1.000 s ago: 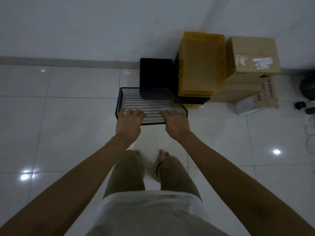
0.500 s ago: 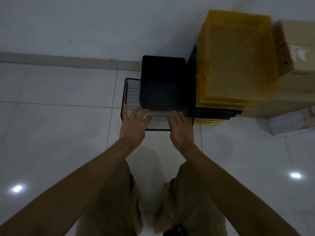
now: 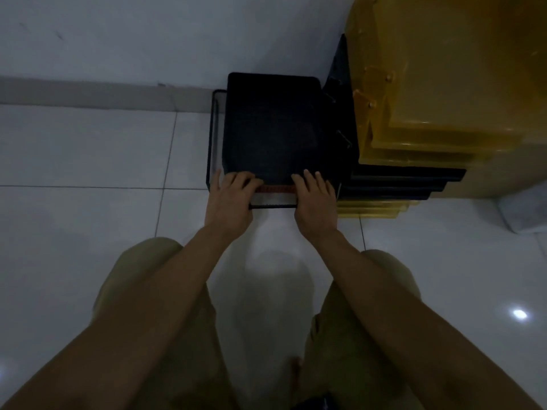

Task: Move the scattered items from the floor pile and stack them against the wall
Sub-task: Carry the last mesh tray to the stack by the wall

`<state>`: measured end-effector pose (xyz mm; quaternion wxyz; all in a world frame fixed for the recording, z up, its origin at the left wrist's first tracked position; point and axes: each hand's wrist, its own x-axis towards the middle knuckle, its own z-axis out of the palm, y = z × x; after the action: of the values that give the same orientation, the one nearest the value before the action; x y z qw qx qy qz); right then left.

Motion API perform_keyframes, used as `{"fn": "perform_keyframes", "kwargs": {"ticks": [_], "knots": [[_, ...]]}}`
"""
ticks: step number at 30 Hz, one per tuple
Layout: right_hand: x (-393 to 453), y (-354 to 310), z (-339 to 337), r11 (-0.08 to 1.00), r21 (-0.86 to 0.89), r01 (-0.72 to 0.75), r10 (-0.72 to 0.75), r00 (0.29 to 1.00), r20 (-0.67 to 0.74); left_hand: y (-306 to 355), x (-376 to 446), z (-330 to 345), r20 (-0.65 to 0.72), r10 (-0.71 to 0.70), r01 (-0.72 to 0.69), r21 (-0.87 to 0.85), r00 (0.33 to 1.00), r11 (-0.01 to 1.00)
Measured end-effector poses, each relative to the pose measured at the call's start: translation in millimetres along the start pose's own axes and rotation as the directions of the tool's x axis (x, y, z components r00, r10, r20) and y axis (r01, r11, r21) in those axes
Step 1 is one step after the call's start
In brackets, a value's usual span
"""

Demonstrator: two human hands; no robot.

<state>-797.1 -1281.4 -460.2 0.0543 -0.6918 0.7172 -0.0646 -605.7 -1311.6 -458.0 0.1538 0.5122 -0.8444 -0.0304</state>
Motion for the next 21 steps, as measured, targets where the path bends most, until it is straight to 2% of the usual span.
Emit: {"fn": "perform_keyframes", "kwargs": {"ticks": [5,10,14,21], "knots": [[0.6,13.3,10.0,0.998,-0.039,-0.04,0.041,0.999,0.025,-13.8,3.3,29.6,0.044,0.024,-0.013,-0.246,0.999,0.969],[18.1,25.6,23.0,0.998,0.018,-0.062,0.06,0.996,0.073,-19.5,17.8,50.8,0.077,0.004,0.022,-0.336,0.997,0.942],[30.9,21.4,31.6,0.993,0.02,-0.114,0.111,0.99,0.09,-22.2,28.1,58.2,0.112,-0.049,0.081,-0.294,0.992,0.952],[33.7,19.3,38.4,0.994,-0.04,-0.099,0.101,0.993,0.054,-13.1,33.2,55.9,0.102,-0.114,0.128,-0.15,0.988,0.98]]}}
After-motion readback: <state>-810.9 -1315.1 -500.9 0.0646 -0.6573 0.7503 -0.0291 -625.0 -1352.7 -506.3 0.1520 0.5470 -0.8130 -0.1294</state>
